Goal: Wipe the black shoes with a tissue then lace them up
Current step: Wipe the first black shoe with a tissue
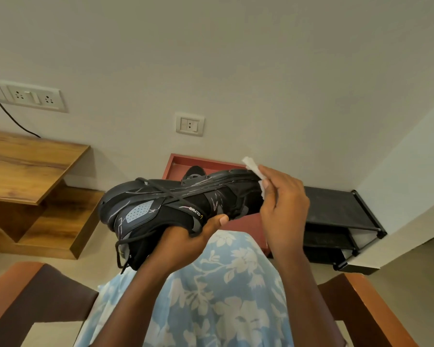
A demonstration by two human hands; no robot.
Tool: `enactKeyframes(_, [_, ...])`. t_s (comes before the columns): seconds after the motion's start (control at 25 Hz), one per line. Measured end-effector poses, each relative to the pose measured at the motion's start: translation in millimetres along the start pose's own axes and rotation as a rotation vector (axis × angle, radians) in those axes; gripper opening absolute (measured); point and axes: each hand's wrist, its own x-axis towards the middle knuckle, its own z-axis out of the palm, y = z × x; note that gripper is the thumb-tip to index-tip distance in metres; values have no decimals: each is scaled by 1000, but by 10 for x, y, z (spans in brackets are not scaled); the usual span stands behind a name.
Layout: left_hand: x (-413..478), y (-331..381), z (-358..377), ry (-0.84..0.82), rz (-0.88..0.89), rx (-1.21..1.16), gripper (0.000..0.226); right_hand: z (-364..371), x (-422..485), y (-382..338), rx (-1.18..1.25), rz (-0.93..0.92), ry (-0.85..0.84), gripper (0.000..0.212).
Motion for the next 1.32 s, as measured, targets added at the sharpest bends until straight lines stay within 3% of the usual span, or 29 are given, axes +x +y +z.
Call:
enactKeyframes(0.16, [-7, -39, 8, -32, -20, 104, 50, 22, -103, -161, -34, 170, -95, 37])
enactKeyframes(0.24, [-3, -44, 7, -26, 8, 142, 40, 63, -211, -402, 15, 34, -92, 31])
enactKeyframes(0.32, [0, -60, 4, -16, 77, 165, 36, 92, -323, -582, 104, -132, -106, 40])
enactKeyframes(0.44, [-20, -51, -34, -84, 57, 251, 17, 130, -364, -498, 216, -211, -182, 46])
enactKeyframes(0.56, [-24, -49, -95, -190, 45, 126, 43, 87, -259, -230, 195, -170, -147, 47])
enactKeyframes(0.72, [-17, -109, -86, -62, -25, -191, 68, 23, -174, -82, 97, -173, -116, 39])
enactKeyframes(0.88, [-40, -6, -34, 12, 80, -76, 44, 60, -250, -172, -157, -160, -68, 31])
enactKeyframes(0.96, [-58, 43, -52, 33, 143, -24, 31, 112, -247, -278, -166, -216, -29, 26])
enactKeyframes(1.08, [-67, 36, -61, -13, 175, 47, 23, 173, -217, -448, 107, -224, -205, 38])
enactKeyframes(1.16, [-74, 9, -38, -25, 191, 88, 31, 150, -194, -501, 270, -265, -392, 37])
enactKeyframes(1.24, [-78, -31, -27, -23, 206, 96, 43, 96, -136, -484, 331, -290, -521, 39])
enactKeyframes(1.32, [-90, -45, -22, -9, 229, 148, 53, 39, -63, -389, 250, -284, -519, 34])
